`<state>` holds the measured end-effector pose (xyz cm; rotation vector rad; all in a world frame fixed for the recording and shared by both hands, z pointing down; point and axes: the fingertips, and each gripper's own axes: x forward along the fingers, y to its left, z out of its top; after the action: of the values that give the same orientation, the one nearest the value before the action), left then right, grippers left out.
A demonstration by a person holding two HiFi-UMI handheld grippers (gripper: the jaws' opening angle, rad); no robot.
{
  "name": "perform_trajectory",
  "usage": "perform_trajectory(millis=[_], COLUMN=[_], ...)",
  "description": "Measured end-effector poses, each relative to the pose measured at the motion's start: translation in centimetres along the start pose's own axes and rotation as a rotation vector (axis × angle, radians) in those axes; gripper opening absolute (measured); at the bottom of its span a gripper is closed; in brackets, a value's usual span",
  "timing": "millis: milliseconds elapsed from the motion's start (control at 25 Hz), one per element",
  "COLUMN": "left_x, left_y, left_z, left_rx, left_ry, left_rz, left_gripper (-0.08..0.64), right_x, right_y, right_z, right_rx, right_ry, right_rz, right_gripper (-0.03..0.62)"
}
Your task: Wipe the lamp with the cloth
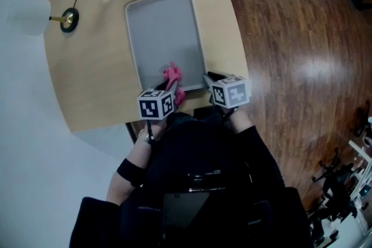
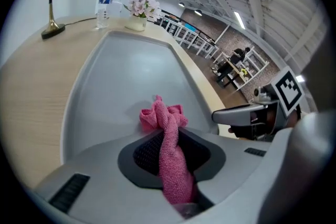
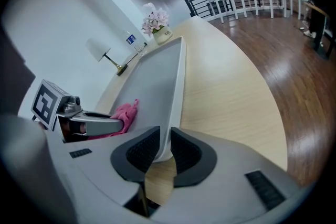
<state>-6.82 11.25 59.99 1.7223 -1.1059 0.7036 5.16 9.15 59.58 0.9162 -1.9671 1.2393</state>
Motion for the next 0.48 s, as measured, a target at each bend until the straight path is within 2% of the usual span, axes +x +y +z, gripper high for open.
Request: perform_trajectory(millis=[240,480], left_x=[3.4,4.6], left_y=[-6.6,-8.8], left_z=[0.7,1.1], left_rx=[0.031,0.014], left_ry=[0.018,0.002], left_rz=[-0.139,-0.188], left_gripper=[0.086,0.086], right_x=[-0.1,-0.3], right_y=[0.0,-0.6], right_z=[0.1,0.0], right_rx=[0.018,0.055], right_ry=[-0.003,-0.014], right_rz=[0.011,0.016], right_gripper=[0.066,0.041])
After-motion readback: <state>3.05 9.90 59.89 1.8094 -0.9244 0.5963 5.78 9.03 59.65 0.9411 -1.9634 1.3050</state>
